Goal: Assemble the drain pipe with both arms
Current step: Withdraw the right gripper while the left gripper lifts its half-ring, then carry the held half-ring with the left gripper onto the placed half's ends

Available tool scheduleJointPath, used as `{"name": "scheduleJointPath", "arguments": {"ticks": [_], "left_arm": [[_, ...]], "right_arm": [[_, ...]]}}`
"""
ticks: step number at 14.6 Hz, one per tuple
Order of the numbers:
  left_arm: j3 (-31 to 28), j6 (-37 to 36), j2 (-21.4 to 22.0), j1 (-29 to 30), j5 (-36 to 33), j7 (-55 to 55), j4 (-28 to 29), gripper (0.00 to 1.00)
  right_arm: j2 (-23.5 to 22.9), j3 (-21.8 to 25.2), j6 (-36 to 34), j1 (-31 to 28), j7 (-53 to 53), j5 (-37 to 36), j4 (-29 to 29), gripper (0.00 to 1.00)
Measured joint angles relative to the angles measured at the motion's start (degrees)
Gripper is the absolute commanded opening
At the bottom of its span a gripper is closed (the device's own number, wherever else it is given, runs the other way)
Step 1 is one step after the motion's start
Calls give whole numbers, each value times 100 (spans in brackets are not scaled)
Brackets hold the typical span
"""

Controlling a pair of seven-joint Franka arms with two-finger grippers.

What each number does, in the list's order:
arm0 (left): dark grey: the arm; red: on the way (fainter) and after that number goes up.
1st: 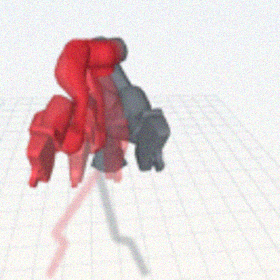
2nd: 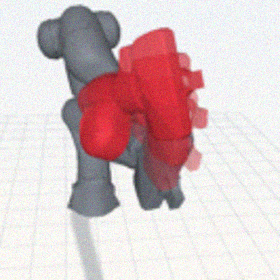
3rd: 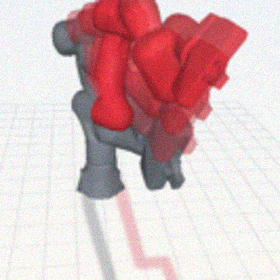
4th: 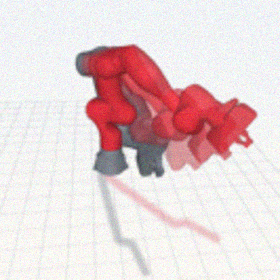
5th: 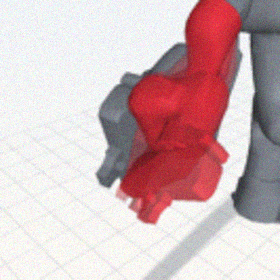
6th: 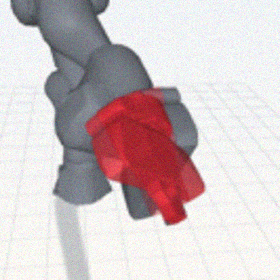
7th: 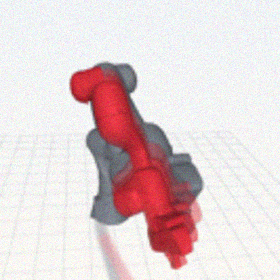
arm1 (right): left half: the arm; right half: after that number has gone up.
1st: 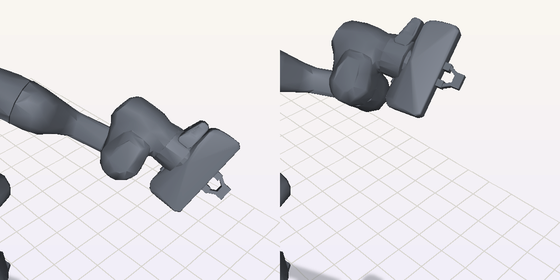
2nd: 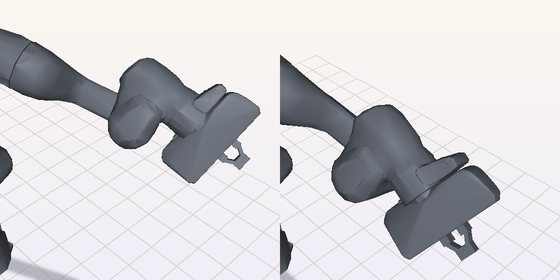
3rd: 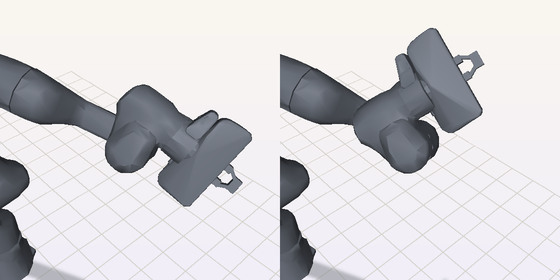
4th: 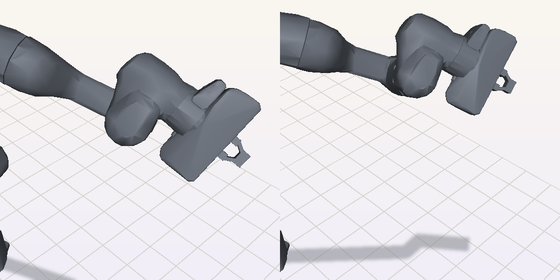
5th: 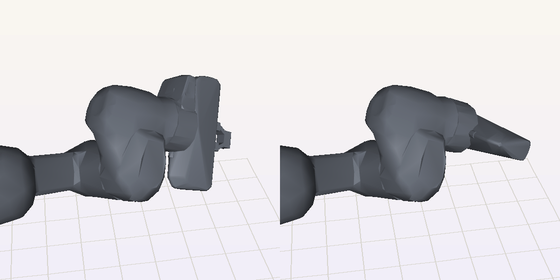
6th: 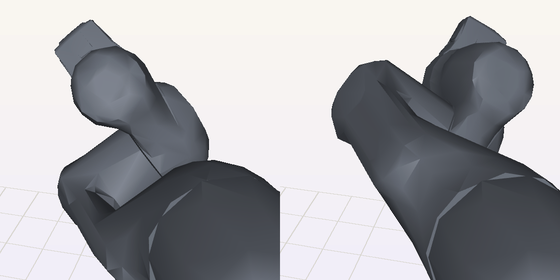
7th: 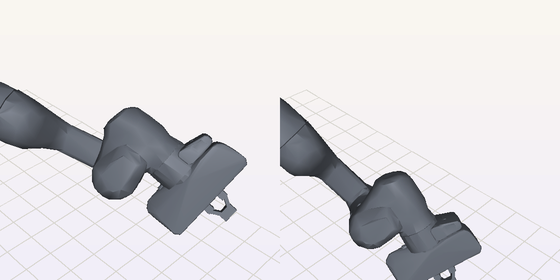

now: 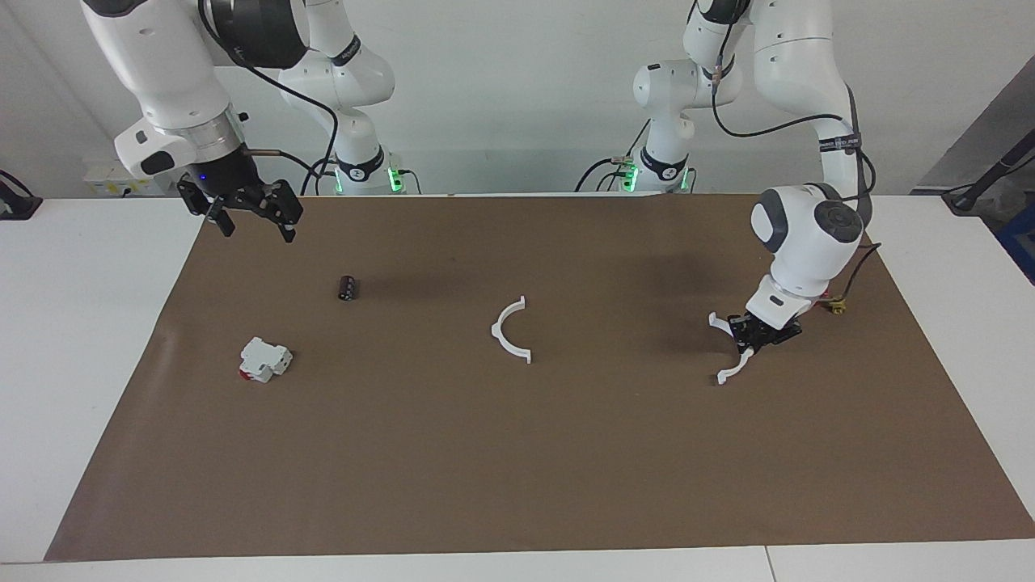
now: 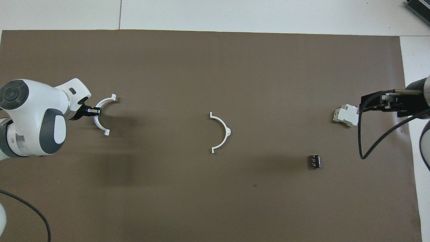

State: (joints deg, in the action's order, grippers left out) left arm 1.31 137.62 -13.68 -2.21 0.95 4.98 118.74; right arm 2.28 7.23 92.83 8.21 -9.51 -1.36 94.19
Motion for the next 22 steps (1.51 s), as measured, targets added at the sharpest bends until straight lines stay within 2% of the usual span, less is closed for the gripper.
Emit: {"name": "scheduleJointPath", "arguments": {"ticks": [3, 7, 11, 14, 18, 22], "left_arm": [[18, -1, 41, -535, 0, -749, -4, 0], [25, 4, 40, -1298, -24, -1782, -32, 0], [30, -6, 22, -1986, -598, -3175, -91, 0], [33, -42, -80, -2515, -687, -4013, -113, 0], [29, -62, -284, -2988, -694, -4600, -161, 0], [27, -60, -346, -3108, -723, -4632, -271, 0]], "right_arm": [[8, -1, -518, -39, 53, -3, -349, 100], [-1, -1, -553, -191, 108, -2, -268, 100], [3, 3, -568, -536, 535, 0, -163, 100], [20, -54, -568, -536, 626, -3, -234, 100], [34, -132, -568, -532, 625, -3, -344, 100], [36, -133, -568, -532, 613, 1, -356, 100]]}}
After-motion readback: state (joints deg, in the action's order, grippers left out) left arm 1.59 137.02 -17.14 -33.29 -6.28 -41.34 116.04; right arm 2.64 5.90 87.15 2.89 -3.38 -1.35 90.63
